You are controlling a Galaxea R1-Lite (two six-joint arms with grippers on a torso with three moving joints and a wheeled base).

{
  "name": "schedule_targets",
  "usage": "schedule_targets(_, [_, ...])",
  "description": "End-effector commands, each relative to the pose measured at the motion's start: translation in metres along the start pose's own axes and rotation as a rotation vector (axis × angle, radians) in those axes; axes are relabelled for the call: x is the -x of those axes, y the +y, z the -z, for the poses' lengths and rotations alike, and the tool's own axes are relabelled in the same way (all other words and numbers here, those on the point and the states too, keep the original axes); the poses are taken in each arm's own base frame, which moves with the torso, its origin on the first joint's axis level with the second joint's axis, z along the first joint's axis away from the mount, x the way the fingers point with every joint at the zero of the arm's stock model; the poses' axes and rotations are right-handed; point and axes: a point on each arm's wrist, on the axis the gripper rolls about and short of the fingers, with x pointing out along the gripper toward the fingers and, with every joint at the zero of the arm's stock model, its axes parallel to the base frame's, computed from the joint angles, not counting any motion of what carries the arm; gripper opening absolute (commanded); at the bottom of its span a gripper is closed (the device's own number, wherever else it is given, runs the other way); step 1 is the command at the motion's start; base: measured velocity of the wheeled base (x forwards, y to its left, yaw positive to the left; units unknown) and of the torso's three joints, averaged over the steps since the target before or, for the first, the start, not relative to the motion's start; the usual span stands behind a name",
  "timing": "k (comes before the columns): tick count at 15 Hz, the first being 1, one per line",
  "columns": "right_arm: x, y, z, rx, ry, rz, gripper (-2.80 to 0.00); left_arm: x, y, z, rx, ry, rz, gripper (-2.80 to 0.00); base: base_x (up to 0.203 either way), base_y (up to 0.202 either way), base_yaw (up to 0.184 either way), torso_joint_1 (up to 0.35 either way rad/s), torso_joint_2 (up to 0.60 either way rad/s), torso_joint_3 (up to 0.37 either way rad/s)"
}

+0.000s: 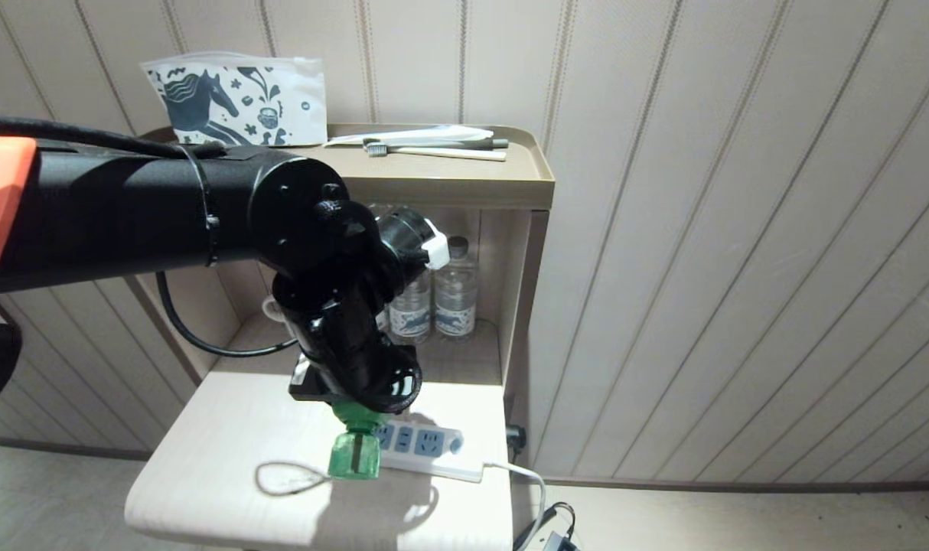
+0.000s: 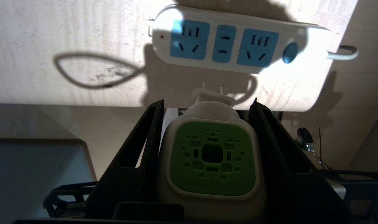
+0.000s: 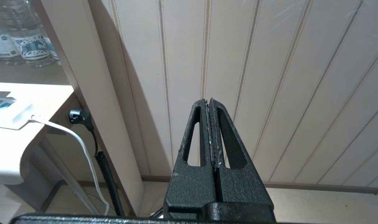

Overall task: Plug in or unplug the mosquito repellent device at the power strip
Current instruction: Insert the plug into the socket

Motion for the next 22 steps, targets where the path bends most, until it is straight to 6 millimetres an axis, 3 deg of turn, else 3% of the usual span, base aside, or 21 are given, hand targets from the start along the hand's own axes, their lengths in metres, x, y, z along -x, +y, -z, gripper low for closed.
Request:
schedule_targets(1, [0.000,0.000,0.000,0.000,0.001,-0.001,-2.80,-0.010,-0.003,0.000,0.000,0.043,0.004,-2.80,0.000,0.000,0.000,0.068,-0.13,-0.085])
schedule_targets(9, [0.000,0.000,0.000,0.000,0.000,-0.001,-2.80,-0.035,0.013,-0.018,0.065,0.068,-0.030,-2.80,0.000,0.000,0.000,0.011,-0.02,-0.012])
schedule_targets(16, [0.000,0.000,0.000,0.000,-0.001,-0.001,-2.80,-0.058,0.007,-0.022,0.063,0.083,-0.052,-2.80,0.000,0.000,0.000,0.000,0.00,0.000])
schedule_targets(22, [0.000,0.000,0.000,0.000,-0.001,-0.001,-2.80,-0.067,0.005,-0.023,0.084,0.090,-0.058,-2.80,0.000,0.000,0.000,0.000,0.00,0.000])
